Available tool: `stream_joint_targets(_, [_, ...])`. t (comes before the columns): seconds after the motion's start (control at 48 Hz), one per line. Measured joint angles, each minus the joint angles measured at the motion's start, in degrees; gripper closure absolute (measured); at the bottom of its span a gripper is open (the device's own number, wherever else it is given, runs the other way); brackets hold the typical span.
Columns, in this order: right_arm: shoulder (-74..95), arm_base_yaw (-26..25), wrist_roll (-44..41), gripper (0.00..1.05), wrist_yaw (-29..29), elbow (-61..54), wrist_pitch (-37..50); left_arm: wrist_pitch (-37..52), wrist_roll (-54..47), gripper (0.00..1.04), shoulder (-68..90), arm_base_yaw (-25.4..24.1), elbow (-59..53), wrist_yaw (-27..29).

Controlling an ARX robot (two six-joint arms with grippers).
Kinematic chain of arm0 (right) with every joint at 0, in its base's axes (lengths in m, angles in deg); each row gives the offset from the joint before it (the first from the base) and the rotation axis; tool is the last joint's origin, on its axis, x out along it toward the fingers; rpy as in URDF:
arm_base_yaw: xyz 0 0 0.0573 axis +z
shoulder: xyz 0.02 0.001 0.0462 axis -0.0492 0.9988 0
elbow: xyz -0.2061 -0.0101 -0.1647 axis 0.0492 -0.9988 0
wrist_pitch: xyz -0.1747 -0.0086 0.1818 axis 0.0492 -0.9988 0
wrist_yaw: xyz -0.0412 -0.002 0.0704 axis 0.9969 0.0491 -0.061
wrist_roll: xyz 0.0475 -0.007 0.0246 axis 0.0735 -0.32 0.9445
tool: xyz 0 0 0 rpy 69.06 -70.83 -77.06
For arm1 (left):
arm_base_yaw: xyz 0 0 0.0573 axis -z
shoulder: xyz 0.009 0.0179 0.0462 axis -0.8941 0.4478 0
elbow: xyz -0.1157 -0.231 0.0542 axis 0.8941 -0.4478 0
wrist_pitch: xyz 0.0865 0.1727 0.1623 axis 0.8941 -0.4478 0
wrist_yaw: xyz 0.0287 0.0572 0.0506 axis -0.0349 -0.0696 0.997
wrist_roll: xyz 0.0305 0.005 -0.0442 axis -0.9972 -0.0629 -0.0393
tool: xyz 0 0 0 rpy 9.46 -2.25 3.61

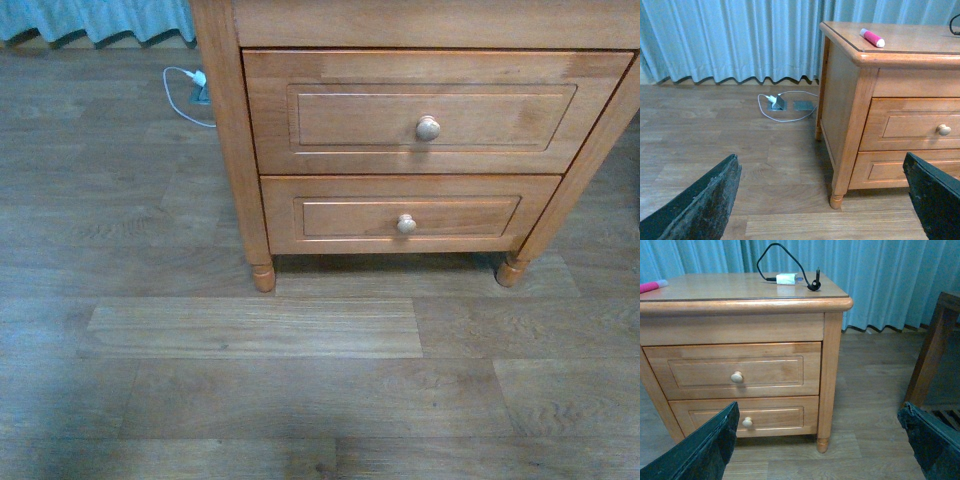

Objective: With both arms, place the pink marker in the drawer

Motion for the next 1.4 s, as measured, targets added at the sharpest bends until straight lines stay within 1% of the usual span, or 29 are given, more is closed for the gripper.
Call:
stream_joint_targets(0.646, [0.0, 0.0, 0.0, 0.08, -0.3, 0.0, 0.0, 0.0, 0.0, 0.06, 0.0, 0.0, 0.0, 0.0])
stream_joint_targets(0.667, [0.4, -0.6, 0.3, 0.08, -2.4, 0.2, -0.7, 0.0, 0.0, 0.06, 0.0, 0.0, 0.0, 0.0])
stream_joint_targets(0.73, [2.5, -3.3, 1.0, 0.08, -12.0, 1.2, -4.5, 0.0, 0.0, 0.06, 0.0, 0.0, 0.0, 0.0])
stream_joint_targets(0.772, [4.7, -3.9, 1.4, 0.08, -16.5, 1.5, -5.6, 0.0, 0.0, 0.06, 0.0, 0.0, 0.0, 0.0])
stream_joint_targets(0.813, [7.0, -2.9, 1.5, 0.08, -17.5, 2.2, -6.5, 0.0, 0.0, 0.06, 0.0, 0.0, 0.0, 0.0])
stream_joint_targets(0.834, [8.0, -2.0, 1.5, 0.08, -17.3, 2.6, -6.5, 0.0, 0.0, 0.06, 0.0, 0.0, 0.0, 0.0])
stream_joint_targets(0.876, [10.5, 0.1, 1.4, 0.08, -15.3, 3.6, -6.1, 0.0, 0.0, 0.06, 0.0, 0.0, 0.0, 0.0])
stream_joint_targets(0.918, [12.7, 1.8, 1.5, 0.08, -13.9, 4.1, -4.9, 0.0, 0.0, 0.06, 0.0, 0.0, 0.0, 0.0])
stream_joint_targets(0.959, [16.9, 4.6, 1.4, 0.08, -12.0, 4.9, -2.8, 0.0, 0.0, 0.06, 0.0, 0.0, 0.0, 0.0])
stream_joint_targets(1.043, [27.6, 10.4, 1.4, 0.08, -8.0, 6.4, 3.4, 0.0, 0.0, 0.06, 0.0, 0.0, 0.0, 0.0])
stream_joint_targets(1.105, [35.6, 13.4, 1.6, 0.08, -5.3, 8.4, 8.3, 0.0, 0.0, 0.06, 0.0, 0.0, 0.0, 0.0])
stream_joint_targets(1.23, [47.2, 17.1, 1.9, 0.08, -1.0, 12.2, 15.7, 0.0, 0.0, 0.06, 0.0, 0.0, 0.0, 0.0])
stream_joint_targets(1.251, [50.7, 18.2, 1.9, 0.08, 0.7, 13.5, 17.8, 0.0, 0.0, 0.06, 0.0, 0.0, 0.0, 0.0])
stream_joint_targets(1.397, [61.1, 21.6, 3.2, 0.08, 4.6, 18.2, 22.7, 0.0, 0.0, 0.06, 0.0, 0.0, 0.0, 0.0])
